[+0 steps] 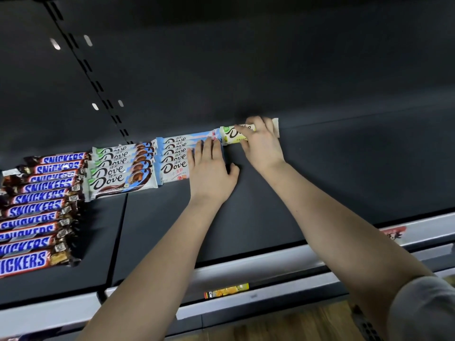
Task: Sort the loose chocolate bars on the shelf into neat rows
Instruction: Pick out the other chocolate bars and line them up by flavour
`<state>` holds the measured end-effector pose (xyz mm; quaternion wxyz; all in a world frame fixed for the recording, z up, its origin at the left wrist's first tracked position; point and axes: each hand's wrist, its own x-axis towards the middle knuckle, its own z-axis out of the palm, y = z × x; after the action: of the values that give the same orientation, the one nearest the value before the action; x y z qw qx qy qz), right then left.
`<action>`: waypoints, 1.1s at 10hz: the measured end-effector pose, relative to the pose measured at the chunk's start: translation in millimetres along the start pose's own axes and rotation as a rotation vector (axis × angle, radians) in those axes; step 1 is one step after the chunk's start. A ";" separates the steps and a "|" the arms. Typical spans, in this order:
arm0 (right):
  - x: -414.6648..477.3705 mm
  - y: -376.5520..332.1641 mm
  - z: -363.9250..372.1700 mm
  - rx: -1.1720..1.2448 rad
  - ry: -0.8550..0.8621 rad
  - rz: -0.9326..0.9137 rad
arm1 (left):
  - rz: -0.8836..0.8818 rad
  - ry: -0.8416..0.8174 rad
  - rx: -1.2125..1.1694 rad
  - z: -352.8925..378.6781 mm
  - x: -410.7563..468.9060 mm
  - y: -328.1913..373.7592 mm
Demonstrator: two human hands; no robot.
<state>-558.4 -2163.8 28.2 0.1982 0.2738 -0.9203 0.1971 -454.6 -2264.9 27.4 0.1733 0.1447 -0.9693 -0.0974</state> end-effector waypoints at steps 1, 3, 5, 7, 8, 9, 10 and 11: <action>0.1 0.5 -0.3 -0.012 0.015 0.007 | 0.001 -0.004 -0.007 0.2 -0.2 -0.1; -0.5 0.1 -1.6 -0.056 -0.021 0.026 | 0.005 -0.001 -0.008 -1.1 0.3 -1.0; 1.1 0.2 1.2 -0.045 -0.017 0.028 | 0.011 0.003 0.002 -0.3 0.1 -0.9; 1.4 1.3 1.5 -0.060 -0.033 0.022 | 0.015 -0.002 0.010 -0.3 0.5 -0.7; 0.9 0.8 0.1 -0.054 -0.030 0.028 | 0.018 -0.001 0.010 0.0 1.4 -1.0; 0.5 -0.4 -1.5 -0.056 -0.039 0.034 | 0.019 0.003 0.009 0.9 2.0 -1.4; 0.1 -2.7 -3.4 -0.047 -0.069 0.068 | 0.018 0.009 0.010 1.4 2.0 -1.8; 0.4 -4.0 -4.3 -0.028 -0.071 0.090 | 0.020 0.008 0.010 1.8 2.3 -2.2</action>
<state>-555.3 -2165.0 33.0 0.1603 0.2360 -0.9408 0.1832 -456.8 -2267.5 25.9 0.1774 0.1364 -0.9705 -0.0903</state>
